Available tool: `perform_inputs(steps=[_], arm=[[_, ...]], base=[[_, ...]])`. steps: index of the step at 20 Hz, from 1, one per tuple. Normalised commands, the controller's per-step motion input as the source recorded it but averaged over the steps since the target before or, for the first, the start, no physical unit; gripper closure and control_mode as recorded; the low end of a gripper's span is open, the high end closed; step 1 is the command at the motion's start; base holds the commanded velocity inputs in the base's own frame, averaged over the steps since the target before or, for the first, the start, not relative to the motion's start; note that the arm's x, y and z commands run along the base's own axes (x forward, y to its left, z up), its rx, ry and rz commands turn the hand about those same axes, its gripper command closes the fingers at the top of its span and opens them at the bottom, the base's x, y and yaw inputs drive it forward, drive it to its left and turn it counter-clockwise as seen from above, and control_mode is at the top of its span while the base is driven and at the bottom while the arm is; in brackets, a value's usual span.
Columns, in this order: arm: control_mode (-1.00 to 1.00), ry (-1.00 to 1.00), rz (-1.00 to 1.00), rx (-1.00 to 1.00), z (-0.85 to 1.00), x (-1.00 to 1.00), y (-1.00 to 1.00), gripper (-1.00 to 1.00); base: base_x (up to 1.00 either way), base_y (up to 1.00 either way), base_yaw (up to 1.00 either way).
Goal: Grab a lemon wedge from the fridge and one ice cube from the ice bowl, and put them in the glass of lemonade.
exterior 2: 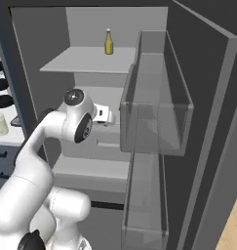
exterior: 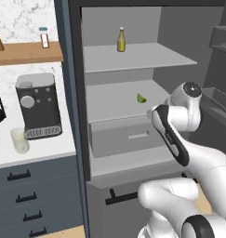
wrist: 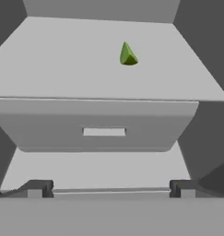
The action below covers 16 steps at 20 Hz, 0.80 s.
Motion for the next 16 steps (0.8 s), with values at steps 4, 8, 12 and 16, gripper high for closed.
perform_inputs(steps=[4, 8, 12, 16], arm=[[-1.00, 0.00, 0.00, 0.00, 0.06, 0.49, -0.01, -1.00], [-1.00, 0.00, 0.00, 0.00, 0.00, 0.54, -0.01, -1.00], [-1.00, 0.00, 0.00, 0.00, 0.00, 0.53, -0.13, -1.00], [-1.00, 0.00, 0.00, 0.00, -0.01, 0.52, -0.16, -1.00]], base=[[0.00, 0.00, 0.00], [0.00, 0.00, 0.00], [0.00, 0.00, 0.00], [0.00, 0.00, 0.00]])
